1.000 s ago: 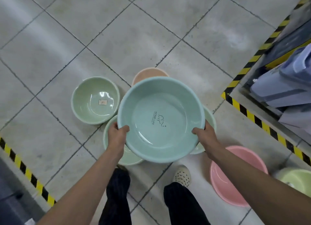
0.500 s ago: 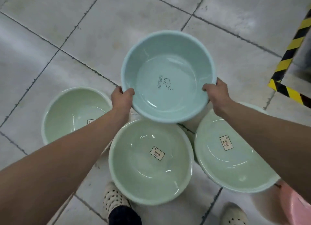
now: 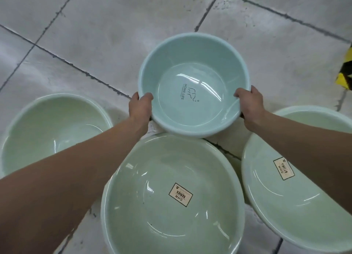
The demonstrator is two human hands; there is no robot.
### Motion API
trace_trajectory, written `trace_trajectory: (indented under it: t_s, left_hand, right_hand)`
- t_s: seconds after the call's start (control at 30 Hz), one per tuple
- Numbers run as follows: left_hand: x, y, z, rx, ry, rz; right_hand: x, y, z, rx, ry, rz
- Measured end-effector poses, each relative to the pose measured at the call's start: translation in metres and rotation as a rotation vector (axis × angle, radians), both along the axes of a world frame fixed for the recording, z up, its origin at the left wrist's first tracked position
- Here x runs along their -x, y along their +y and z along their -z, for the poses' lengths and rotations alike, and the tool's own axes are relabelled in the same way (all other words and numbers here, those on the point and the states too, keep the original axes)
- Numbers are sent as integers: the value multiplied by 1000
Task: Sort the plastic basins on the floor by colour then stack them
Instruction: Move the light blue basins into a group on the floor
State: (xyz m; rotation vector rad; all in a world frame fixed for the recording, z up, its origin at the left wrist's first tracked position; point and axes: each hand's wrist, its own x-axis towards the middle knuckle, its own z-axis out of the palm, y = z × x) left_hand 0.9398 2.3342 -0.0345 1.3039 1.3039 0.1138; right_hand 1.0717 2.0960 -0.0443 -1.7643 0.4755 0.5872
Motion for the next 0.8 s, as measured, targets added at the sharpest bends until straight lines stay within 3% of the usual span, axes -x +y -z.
trace_trajectory:
  t_s: [0.3,0.63,0.8]
  left_hand:
    - [-21,-11,-68,137,76,-58]
    - [-39,-36,-172,223,25,-113]
    - [-41,-56,-206,107,-7,-105]
  right_hand:
    - [-6,-12,-67,19,133,-6]
    - [-20,-33,-184,-96,161,94]
    - [-13,-49,-217,-103,58,168]
